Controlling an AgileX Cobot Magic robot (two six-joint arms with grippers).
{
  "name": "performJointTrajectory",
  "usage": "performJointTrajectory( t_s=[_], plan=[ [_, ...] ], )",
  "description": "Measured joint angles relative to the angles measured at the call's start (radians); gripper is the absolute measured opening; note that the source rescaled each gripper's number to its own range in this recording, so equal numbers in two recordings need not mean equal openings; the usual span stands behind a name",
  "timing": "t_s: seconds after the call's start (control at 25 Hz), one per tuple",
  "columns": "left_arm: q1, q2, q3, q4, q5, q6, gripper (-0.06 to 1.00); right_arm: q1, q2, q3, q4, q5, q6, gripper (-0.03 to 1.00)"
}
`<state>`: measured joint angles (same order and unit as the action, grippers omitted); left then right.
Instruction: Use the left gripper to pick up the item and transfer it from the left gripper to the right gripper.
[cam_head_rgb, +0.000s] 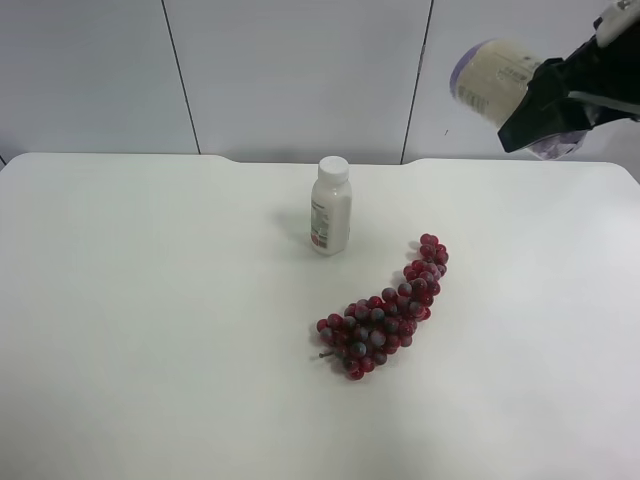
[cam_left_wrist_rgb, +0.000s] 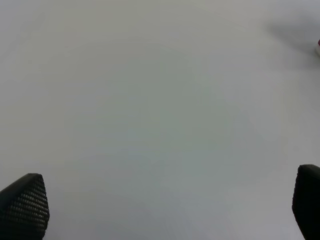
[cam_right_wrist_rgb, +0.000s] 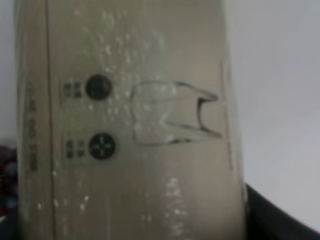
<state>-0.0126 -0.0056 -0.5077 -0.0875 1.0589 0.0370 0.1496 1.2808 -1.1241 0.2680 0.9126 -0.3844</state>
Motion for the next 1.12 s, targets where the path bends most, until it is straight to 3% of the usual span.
performJointTrajectory(
  t_s=[0.8,1.12],
  plan=[
    [0.000,0.000,0.000,0.000,0.000,-0.001,0.99,-0.028,0.428,-0.004,-0.030,-0.343,0.008,0.00],
    [0.000,0.000,0.000,0.000,0.000,-0.001,0.99,-0.028,0.665,-0.200,-0.022,-0.345,0.008,0.00]
  ],
)
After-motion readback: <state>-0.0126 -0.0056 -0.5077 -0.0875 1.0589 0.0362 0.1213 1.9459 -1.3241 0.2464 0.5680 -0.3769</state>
